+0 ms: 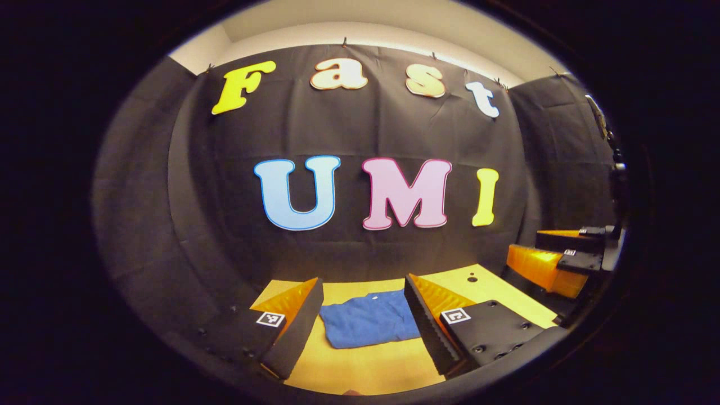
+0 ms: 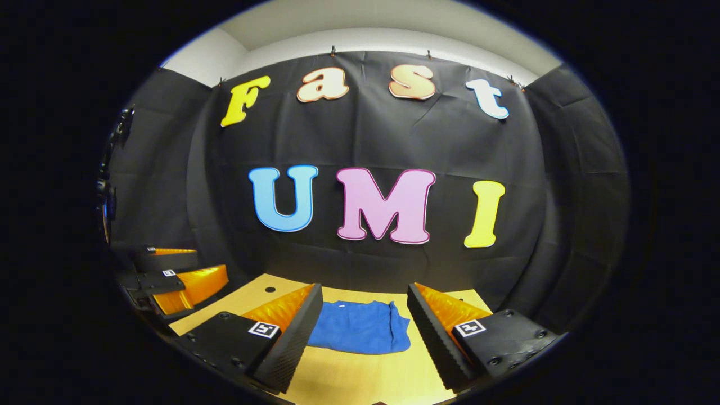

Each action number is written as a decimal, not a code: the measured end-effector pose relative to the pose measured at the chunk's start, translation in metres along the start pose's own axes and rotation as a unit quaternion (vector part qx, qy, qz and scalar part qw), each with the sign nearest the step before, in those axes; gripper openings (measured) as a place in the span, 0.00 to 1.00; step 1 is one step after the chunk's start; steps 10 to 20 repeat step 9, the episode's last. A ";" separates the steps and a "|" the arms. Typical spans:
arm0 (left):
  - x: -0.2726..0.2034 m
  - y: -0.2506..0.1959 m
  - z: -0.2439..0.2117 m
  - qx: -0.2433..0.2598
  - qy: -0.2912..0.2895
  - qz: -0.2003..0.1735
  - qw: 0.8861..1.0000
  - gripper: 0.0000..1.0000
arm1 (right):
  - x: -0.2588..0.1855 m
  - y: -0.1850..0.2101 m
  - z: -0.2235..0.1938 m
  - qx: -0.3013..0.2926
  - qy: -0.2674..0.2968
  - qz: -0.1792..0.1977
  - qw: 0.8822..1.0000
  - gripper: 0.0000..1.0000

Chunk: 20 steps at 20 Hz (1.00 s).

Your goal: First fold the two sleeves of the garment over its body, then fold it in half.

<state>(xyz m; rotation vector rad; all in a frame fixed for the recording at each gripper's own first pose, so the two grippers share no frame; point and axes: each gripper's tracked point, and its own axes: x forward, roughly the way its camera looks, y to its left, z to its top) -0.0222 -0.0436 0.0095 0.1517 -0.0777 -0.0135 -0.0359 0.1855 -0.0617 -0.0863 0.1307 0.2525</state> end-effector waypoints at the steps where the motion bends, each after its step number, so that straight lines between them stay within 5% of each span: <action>1: -0.012 -0.002 0.000 -0.002 -0.010 -0.005 1.000 0.86 | -0.014 -0.001 -0.003 -0.002 -0.001 -0.008 1.000 0.96; 8: -0.085 -0.016 -0.020 -0.035 -0.036 0.001 0.999 0.82 | -0.089 0.012 -0.020 0.011 -0.006 -0.010 1.000 0.96; 20: -0.084 -0.014 -0.022 -0.036 -0.036 0.004 0.999 0.80 | -0.091 0.017 -0.021 0.008 -0.002 -0.003 1.000 0.96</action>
